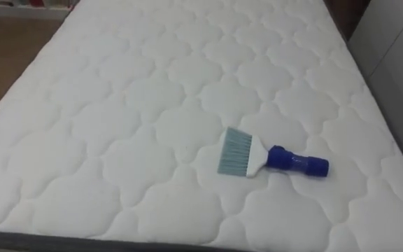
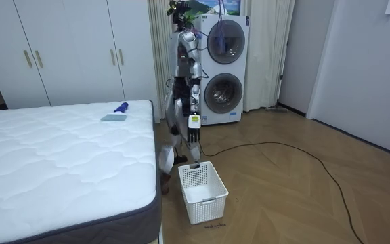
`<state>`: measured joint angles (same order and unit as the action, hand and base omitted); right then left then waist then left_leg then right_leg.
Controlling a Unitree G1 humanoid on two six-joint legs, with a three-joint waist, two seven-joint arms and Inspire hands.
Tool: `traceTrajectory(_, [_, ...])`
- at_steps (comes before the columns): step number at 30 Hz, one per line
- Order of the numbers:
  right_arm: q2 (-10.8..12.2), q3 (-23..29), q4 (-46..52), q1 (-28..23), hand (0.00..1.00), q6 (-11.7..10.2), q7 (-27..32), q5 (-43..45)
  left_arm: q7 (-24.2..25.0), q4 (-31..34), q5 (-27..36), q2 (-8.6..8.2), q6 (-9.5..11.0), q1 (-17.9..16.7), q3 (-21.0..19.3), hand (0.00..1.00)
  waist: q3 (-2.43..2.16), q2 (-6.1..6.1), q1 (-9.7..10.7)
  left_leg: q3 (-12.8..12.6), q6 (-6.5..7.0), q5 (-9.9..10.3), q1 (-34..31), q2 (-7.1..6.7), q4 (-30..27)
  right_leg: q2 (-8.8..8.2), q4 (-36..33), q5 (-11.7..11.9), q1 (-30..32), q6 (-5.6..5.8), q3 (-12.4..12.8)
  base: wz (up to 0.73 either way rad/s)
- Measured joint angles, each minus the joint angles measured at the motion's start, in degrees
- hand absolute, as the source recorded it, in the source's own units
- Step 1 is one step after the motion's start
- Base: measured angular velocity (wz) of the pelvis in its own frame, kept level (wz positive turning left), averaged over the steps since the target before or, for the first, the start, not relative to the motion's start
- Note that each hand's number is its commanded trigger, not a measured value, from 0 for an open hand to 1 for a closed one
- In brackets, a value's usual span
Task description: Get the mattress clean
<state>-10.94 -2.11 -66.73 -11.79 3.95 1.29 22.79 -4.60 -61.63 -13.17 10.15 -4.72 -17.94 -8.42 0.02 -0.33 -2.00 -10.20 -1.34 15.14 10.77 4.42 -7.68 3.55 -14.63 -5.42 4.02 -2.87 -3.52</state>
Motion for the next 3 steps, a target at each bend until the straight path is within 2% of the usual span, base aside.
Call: traceTrajectory(3, [-0.02, 0.00, -0.48, 0.34, 0.00, 1.77, -3.51, 0.01, 2.07, -1.68, 0.07, -0.22, -2.61, -0.23, 0.09, 0.00, 0.07, -0.16, -0.11, 0.07, 0.01, 0.00, 0.50, -0.03, -0.08, -0.06, 0.08, 0.00, -0.56, 0.01, 0.00, 0.00])
